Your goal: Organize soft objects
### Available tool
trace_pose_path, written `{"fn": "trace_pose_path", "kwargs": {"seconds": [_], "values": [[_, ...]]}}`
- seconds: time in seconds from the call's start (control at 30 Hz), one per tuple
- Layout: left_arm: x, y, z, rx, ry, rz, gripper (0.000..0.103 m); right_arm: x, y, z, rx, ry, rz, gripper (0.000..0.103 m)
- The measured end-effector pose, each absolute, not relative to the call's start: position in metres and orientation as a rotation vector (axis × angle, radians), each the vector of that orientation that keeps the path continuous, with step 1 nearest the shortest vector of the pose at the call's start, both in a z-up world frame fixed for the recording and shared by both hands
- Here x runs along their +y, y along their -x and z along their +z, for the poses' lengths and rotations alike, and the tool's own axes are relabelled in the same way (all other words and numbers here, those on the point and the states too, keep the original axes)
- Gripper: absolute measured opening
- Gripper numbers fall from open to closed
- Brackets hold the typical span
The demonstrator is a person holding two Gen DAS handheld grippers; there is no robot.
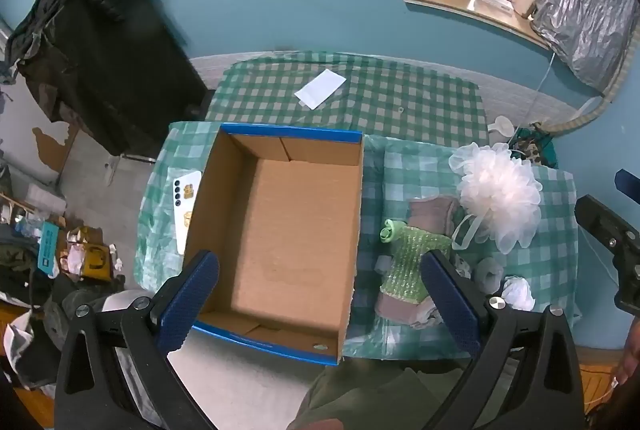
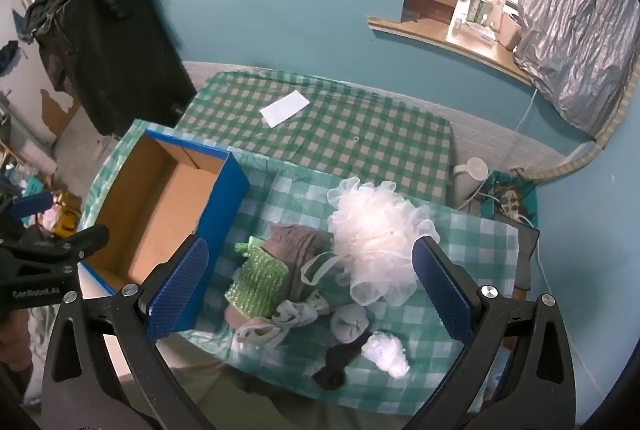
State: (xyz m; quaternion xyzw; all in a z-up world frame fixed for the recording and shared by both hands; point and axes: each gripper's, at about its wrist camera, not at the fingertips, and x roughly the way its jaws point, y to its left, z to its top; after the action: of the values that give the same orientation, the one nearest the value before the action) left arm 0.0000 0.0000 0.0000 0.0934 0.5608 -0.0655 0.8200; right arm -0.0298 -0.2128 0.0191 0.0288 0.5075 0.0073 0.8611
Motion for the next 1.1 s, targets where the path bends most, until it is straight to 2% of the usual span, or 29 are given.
{"fn": "trace_pose_path", "kwargs": {"seconds": [1.1], "values": [[-0.012, 0.005, 0.002, 1.174, -0.221, -0.173, 0.102, -0.215, 0.033, 0.017, 1.067, -0.069, 0.018, 0.102]]}}
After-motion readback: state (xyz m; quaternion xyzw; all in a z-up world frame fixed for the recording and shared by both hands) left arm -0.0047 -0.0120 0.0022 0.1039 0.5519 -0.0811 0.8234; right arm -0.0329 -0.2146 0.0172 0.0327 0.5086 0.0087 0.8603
